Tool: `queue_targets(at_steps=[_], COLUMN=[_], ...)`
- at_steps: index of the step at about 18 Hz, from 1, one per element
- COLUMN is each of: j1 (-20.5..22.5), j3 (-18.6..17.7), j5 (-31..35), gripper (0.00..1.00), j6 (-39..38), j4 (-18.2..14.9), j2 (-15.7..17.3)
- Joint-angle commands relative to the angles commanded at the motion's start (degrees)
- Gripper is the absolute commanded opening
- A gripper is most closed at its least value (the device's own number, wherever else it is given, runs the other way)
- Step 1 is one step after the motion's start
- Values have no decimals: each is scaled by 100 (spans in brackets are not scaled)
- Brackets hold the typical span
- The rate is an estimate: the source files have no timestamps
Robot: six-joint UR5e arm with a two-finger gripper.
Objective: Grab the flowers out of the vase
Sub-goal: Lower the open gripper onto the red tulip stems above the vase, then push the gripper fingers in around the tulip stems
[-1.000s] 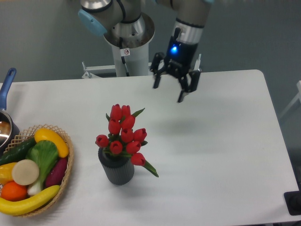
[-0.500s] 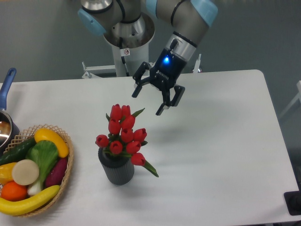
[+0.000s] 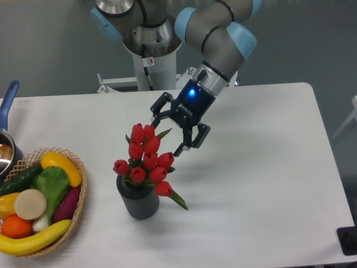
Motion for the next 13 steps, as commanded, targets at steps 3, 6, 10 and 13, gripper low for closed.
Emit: queue_targets(at_steps=[3,6,10,13], j1=[0,-17,-9,-18], j3=[35,53,53,96], j5=[-28,-28,-28,-36], gripper=[100,100,100,100], j6=[26,18,9,9], j4=[17,307,334,334], j2=[-123,-255,-290,-352])
